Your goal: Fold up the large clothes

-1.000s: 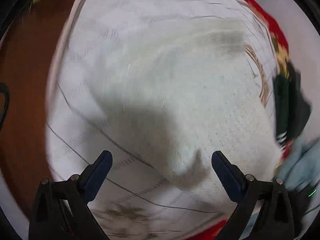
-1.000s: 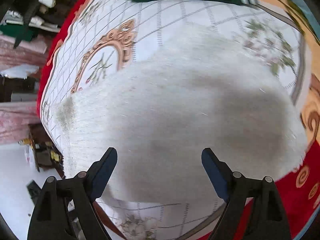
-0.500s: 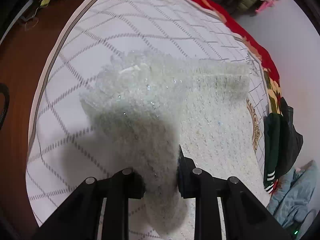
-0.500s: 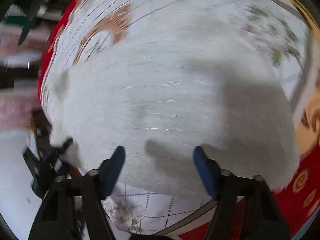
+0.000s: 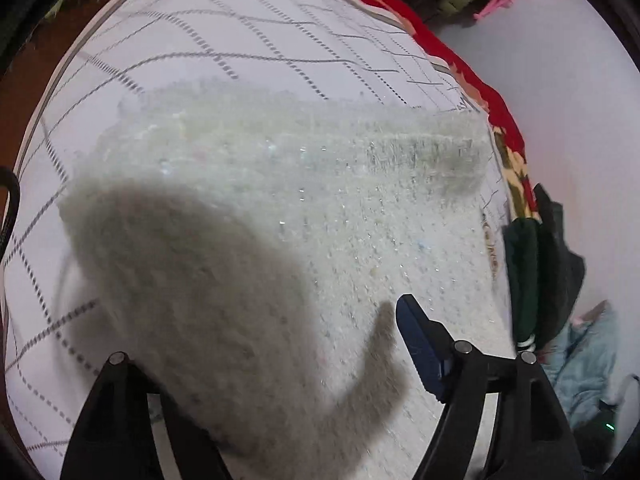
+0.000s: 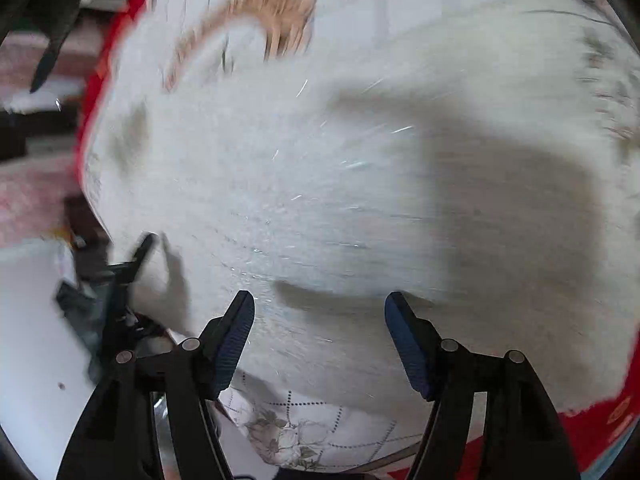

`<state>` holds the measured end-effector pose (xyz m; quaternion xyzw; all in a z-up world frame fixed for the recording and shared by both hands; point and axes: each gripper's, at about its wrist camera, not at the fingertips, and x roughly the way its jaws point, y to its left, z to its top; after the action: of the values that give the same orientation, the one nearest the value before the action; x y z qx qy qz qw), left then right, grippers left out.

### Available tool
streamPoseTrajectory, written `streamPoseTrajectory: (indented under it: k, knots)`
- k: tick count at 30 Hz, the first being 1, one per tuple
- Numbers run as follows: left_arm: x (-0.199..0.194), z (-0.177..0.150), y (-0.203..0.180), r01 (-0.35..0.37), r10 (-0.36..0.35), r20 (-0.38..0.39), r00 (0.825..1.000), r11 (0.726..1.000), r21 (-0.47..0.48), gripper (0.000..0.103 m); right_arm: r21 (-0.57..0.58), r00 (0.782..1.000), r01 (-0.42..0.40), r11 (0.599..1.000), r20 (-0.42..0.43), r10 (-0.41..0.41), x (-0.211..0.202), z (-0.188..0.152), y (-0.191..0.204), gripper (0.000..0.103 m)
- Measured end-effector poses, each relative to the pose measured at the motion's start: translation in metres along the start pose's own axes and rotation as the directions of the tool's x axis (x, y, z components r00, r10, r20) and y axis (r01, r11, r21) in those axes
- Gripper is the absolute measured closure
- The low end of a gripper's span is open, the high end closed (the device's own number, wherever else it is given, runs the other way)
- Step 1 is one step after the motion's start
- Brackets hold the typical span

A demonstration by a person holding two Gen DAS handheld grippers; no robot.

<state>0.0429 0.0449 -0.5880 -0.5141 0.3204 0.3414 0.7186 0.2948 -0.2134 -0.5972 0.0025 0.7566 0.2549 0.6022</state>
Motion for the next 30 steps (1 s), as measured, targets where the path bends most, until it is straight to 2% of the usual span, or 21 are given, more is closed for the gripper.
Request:
streamPoseTrajectory:
  k: [1,2,3,4,5,7,8,11,14,17,19,21,22,23,24,26,27,28,29,30]
  knots:
    - [-0.002,-0.002,-0.002,-0.018,0.018,0.016,1.000,1.000,0.017,0.035,0.007,1.000,0.022,1.000,0.018,-0.022,-0.007,-0.001,-0.008,0.032]
    - [-0.001,-0.002,-0.006,-0.046,0.045,0.033,0.998,0.998,0.037,0.063,0.023,0.998,0.055,0.998,0.037,-0.056,-0.015,-0.002,-0.024,0.033]
    - [0.001,-0.002,-0.010,-0.077,0.075,0.045,0.996,0.995,0.056,0.075,0.042,0.997,0.060,0.997,0.041,-0.061,-0.018,-0.003,-0.040,0.033]
    - [0.005,0.000,-0.012,-0.074,0.071,0.044,0.996,0.996,0.058,0.081,0.065,0.998,0.046,0.997,0.030,-0.048,-0.017,-0.006,-0.053,0.037]
    - [0.004,0.002,-0.014,-0.078,0.076,0.051,0.996,0.996,0.052,0.083,0.094,1.000,0.023,0.995,0.014,-0.025,-0.013,-0.006,-0.065,0.051]
    - [-0.003,0.006,-0.020,-0.083,0.079,0.076,0.994,0.995,0.050,0.085,0.149,1.000,-0.011,0.989,-0.011,0.013,-0.003,-0.007,-0.086,0.069]
    - [-0.009,0.007,-0.024,-0.084,0.078,0.093,0.993,0.995,0.062,0.085,0.188,0.998,-0.047,0.981,-0.025,0.053,0.010,-0.008,-0.098,0.073]
    - [-0.034,0.009,-0.053,-0.083,0.056,0.163,0.985,0.984,0.159,0.086,0.258,0.993,-0.103,0.961,-0.028,0.114,0.042,-0.012,-0.111,0.076]
    - [-0.070,0.000,-0.095,-0.101,0.011,0.255,0.967,0.934,0.343,0.087,0.236,0.991,-0.131,0.963,-0.010,0.137,0.047,-0.012,-0.102,0.076]
    - [-0.102,-0.022,-0.143,-0.136,-0.063,0.331,0.941,0.828,0.544,0.088,0.213,0.973,-0.220,0.952,-0.022,0.229,0.057,-0.012,-0.092,0.076]
    - [-0.110,-0.039,-0.167,-0.180,-0.098,0.363,0.927,0.732,0.657,0.088,0.168,0.957,-0.274,0.947,-0.047,0.286,0.058,-0.012,-0.080,0.074]
    - [-0.109,-0.056,-0.182,-0.214,-0.122,0.367,0.922,0.630,0.747,0.088,0.150,0.927,-0.363,0.919,-0.043,0.373,0.046,-0.018,-0.077,0.073]
    - [-0.107,-0.062,-0.186,-0.211,-0.132,0.354,0.926,0.597,0.774,0.088,0.149,0.916,-0.398,0.905,0.003,0.402,0.031,-0.025,-0.082,0.071]
    - [-0.105,-0.073,-0.189,-0.207,-0.141,0.334,0.932,0.549,0.810,0.088,0.153,0.917,-0.399,0.904,0.061,0.394,0.015,-0.033,-0.091,0.059]
    - [-0.103,-0.078,-0.191,-0.203,-0.144,0.321,0.936,0.524,0.827,0.088,0.158,0.925,-0.373,0.914,0.141,0.353,-0.005,-0.044,-0.105,0.046]
    - [-0.100,-0.096,-0.194,-0.200,-0.157,0.296,0.942,0.445,0.873,0.088,0.161,0.929,-0.329,0.931,0.233,0.288,-0.028,-0.064,-0.127,0.040]
    - [-0.100,-0.102,-0.195,-0.196,-0.165,0.288,0.943,0.422,0.885,0.088,0.175,0.940,-0.294,0.940,0.231,0.251,-0.027,-0.074,-0.140,0.030]
    - [-0.100,-0.110,-0.198,-0.194,-0.177,0.279,0.944,0.387,0.901,0.088,0.191,0.952,-0.265,0.945,0.207,0.225,-0.023,-0.075,-0.153,0.027]
    - [-0.100,-0.123,-0.200,-0.201,-0.196,0.276,0.941,0.332,0.922,0.088,0.210,0.963,-0.244,0.947,0.171,0.210,-0.008,-0.079,-0.164,0.027]
    - [-0.099,-0.132,-0.202,-0.203,-0.210,0.270,0.940,0.292,0.934,0.088,0.230,0.973,-0.222,0.948,0.122,0.198,0.010,-0.082,-0.173,0.028]
